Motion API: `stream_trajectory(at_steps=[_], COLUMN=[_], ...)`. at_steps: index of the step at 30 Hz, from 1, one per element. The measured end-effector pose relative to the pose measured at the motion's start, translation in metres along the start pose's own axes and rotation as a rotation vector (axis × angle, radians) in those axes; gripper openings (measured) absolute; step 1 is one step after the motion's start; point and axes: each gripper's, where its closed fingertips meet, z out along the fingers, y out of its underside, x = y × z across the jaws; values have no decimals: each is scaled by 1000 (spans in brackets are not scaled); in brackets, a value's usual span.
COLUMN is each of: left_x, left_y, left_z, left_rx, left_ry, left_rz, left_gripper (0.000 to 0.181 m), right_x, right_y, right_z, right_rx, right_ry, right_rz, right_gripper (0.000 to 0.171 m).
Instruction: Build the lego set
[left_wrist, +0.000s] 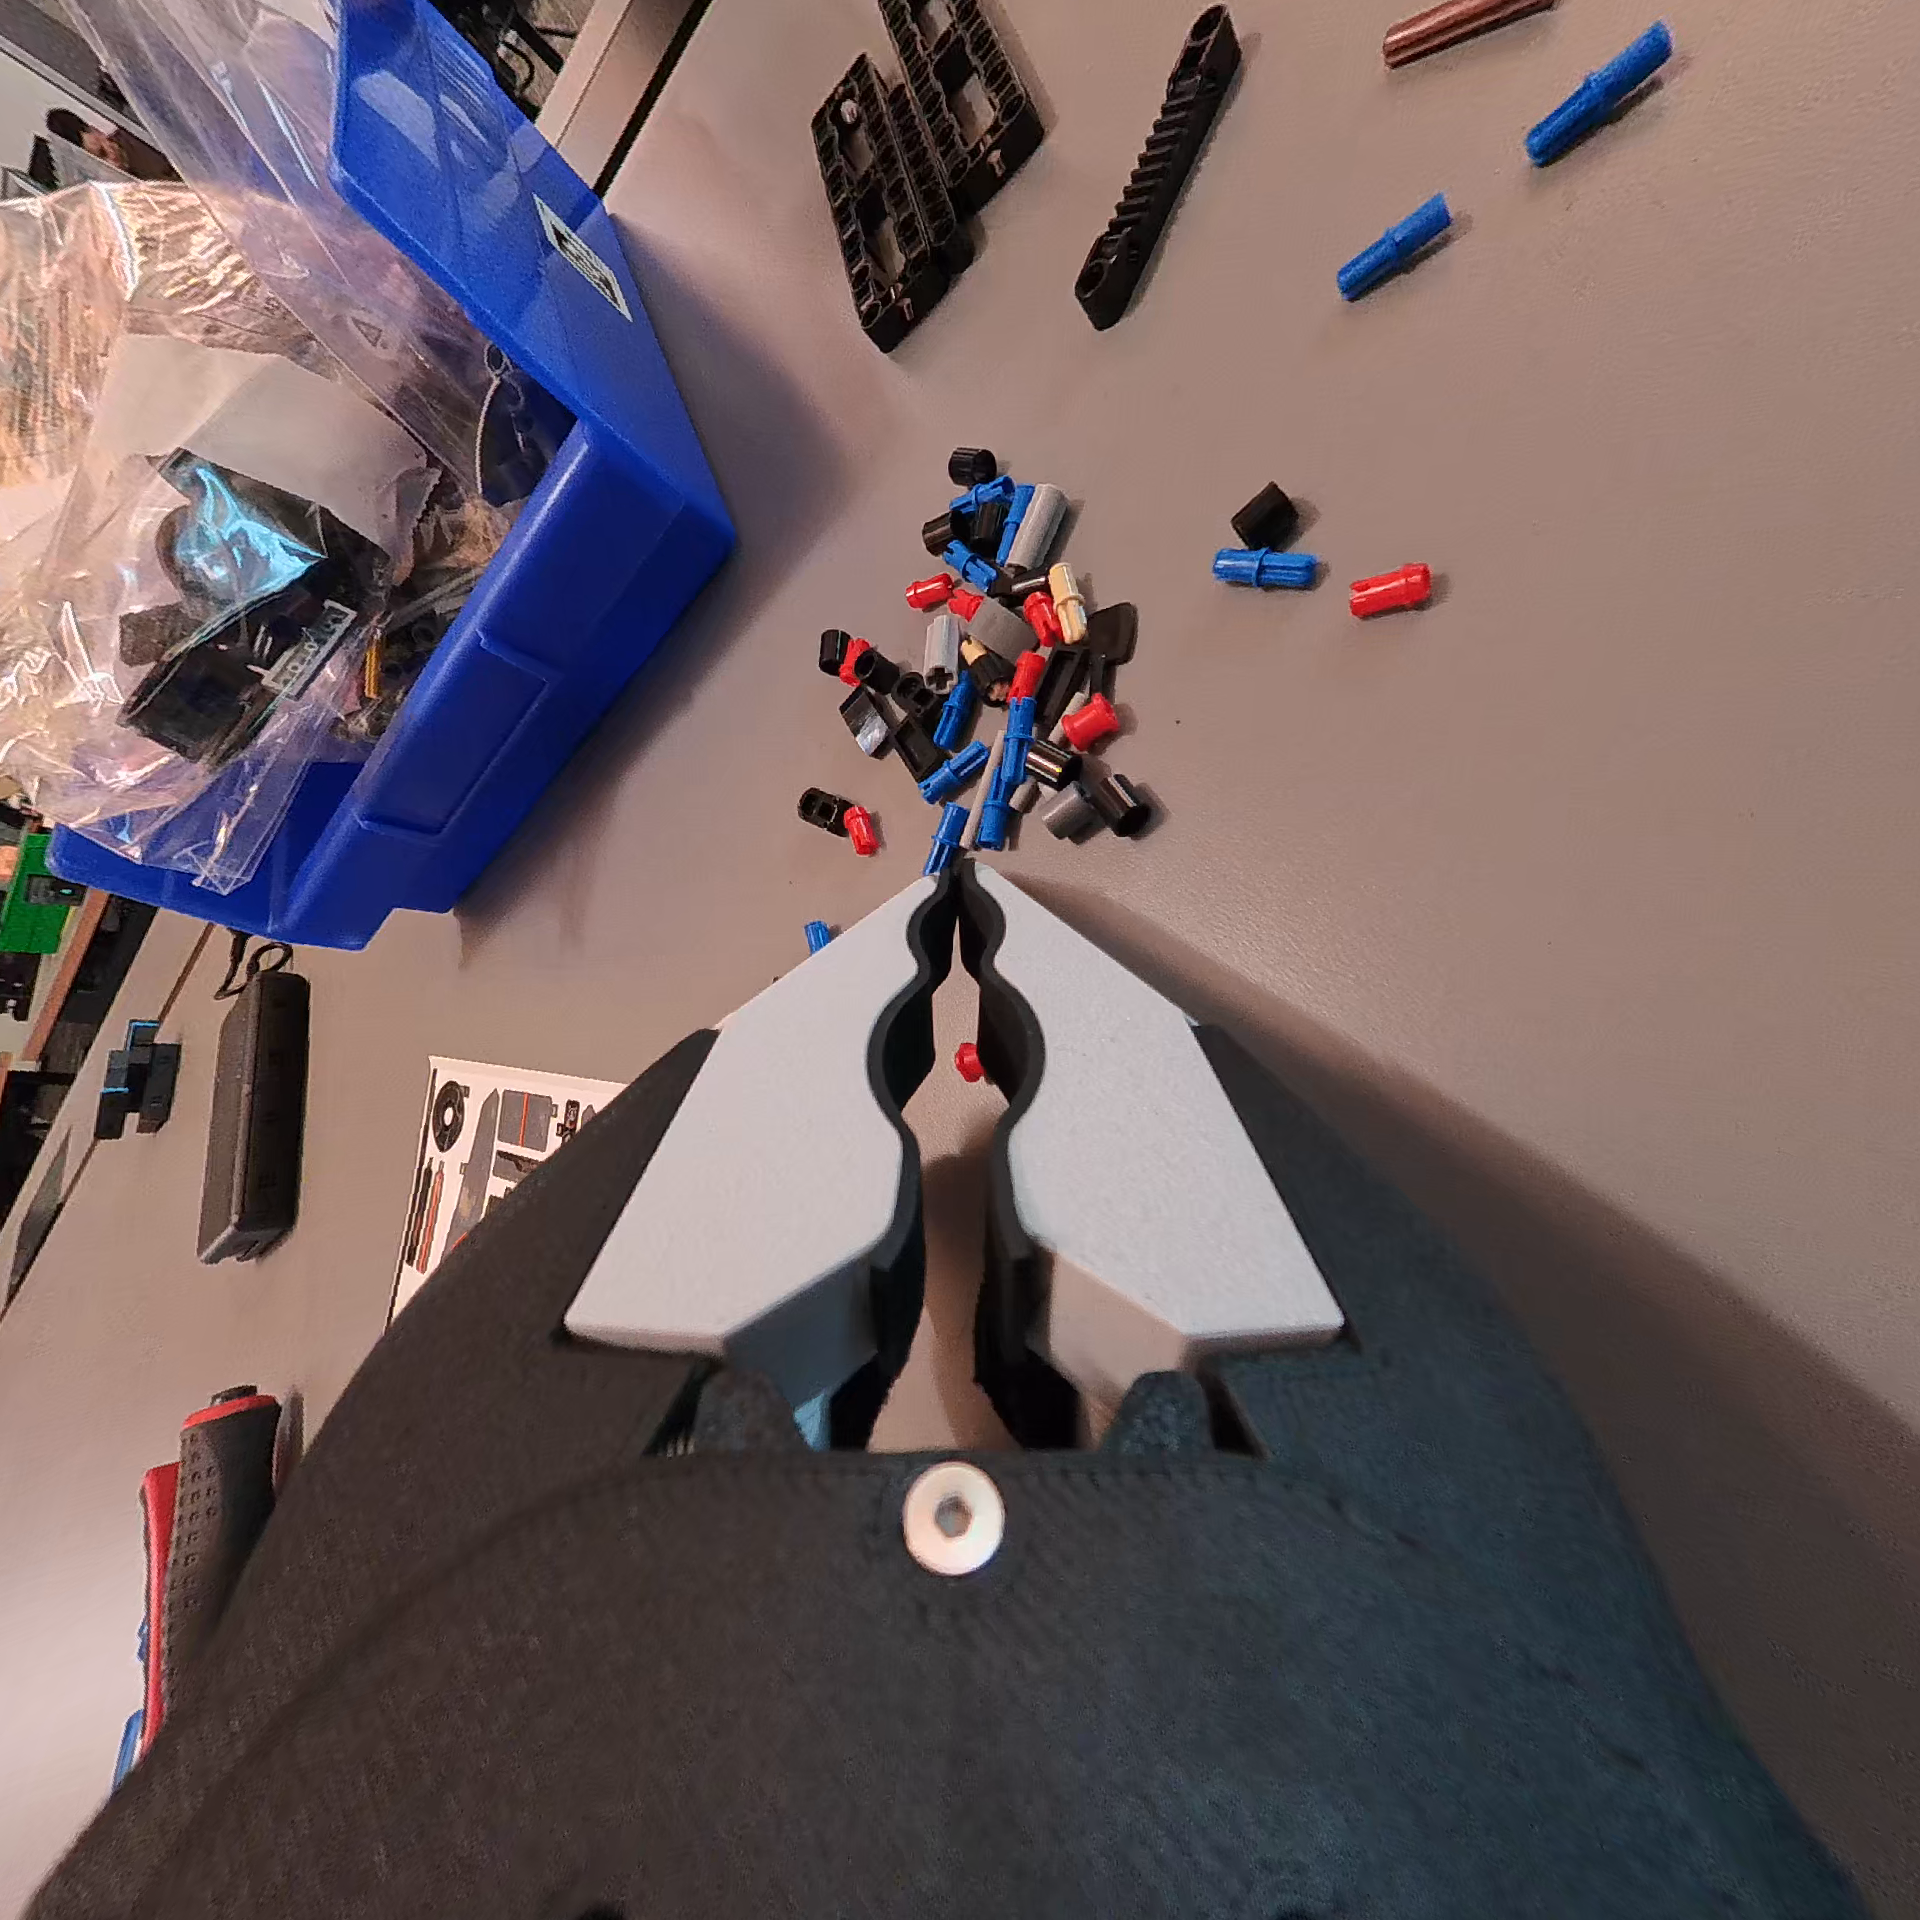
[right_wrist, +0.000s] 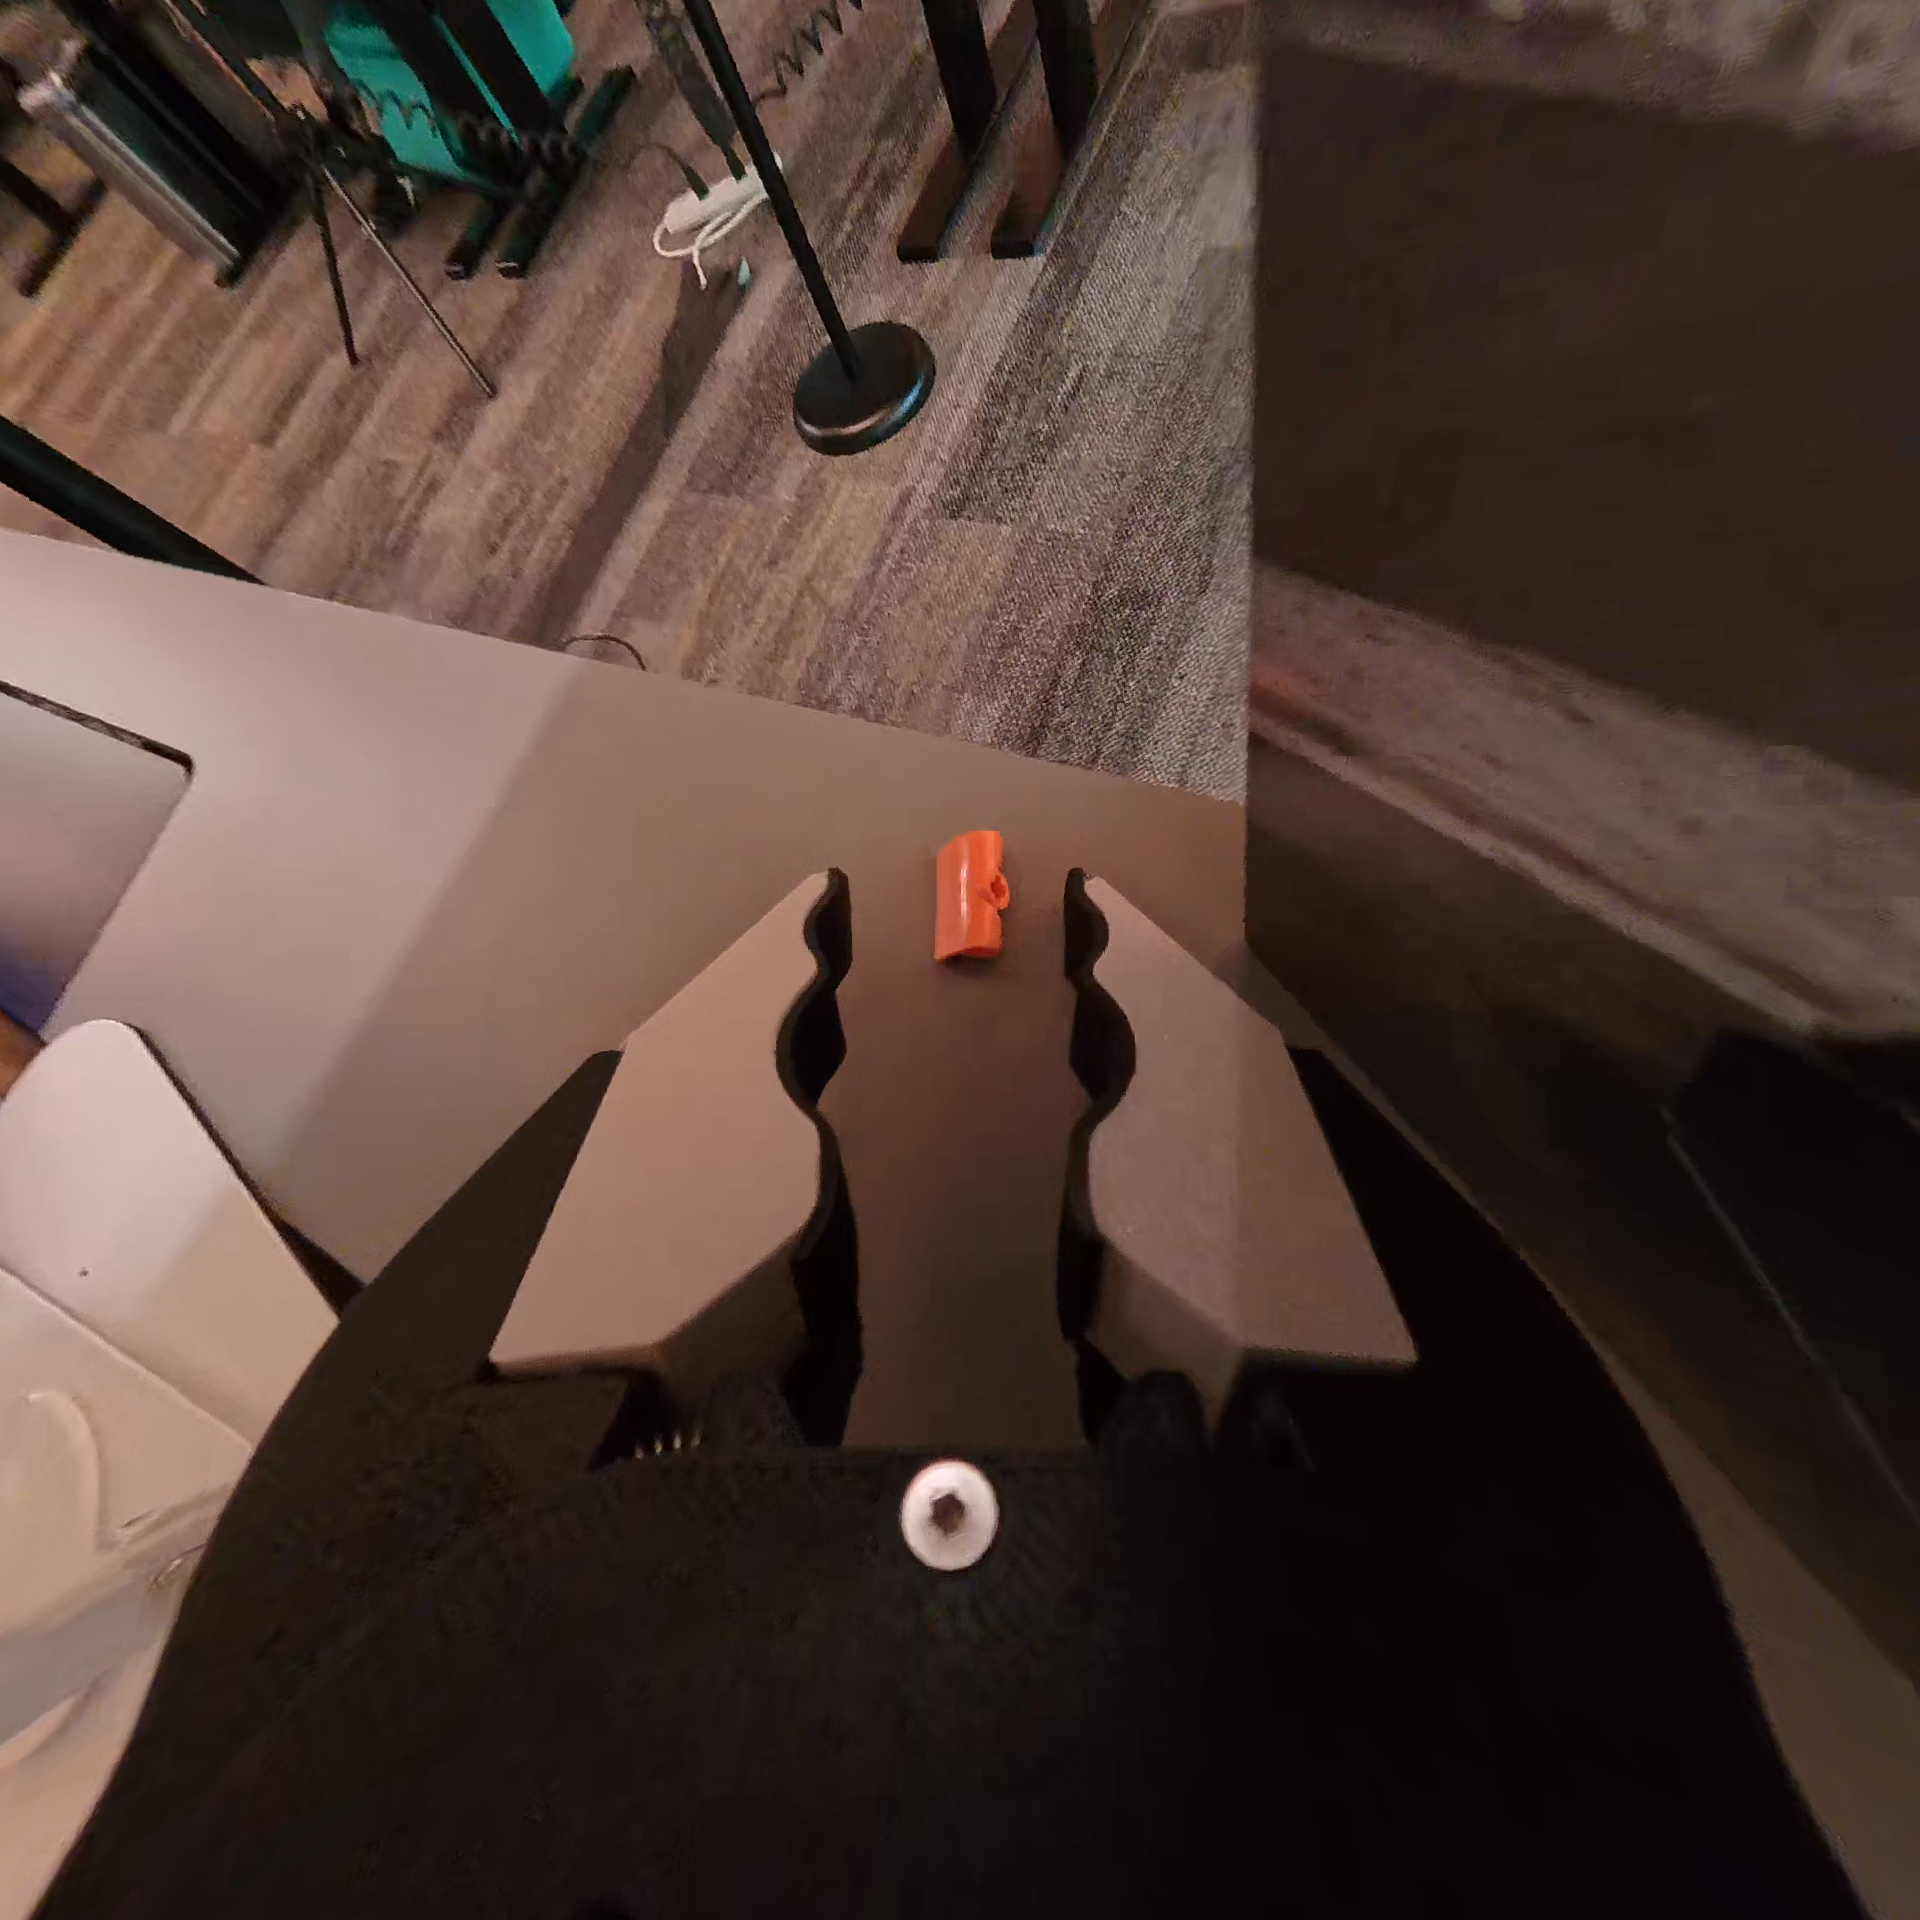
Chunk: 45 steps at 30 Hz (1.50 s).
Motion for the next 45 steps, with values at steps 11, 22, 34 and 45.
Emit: stream_trajectory(at_steps=[11,22,34,45], left_x=[0,-1,-2,-2], left_y=[0,0,-2,-2], left_z=[0,0,-1,-1], left_rx=[-1,-1,15,15], left_ry=[-7,-8,-14,-9], left_rz=[5,4,28,24], left_gripper=[0,0,0,0], right_x=[3,-7,-16,-18], right_y=[3,12,32,31], right_z=[6,1,-14,-24], right_rx=[-29,-53,-89,-30], right_ry=[115,98,177,138], right_rz=[-128,-184,-317,-283], right_gripper=[10,8,22,6])
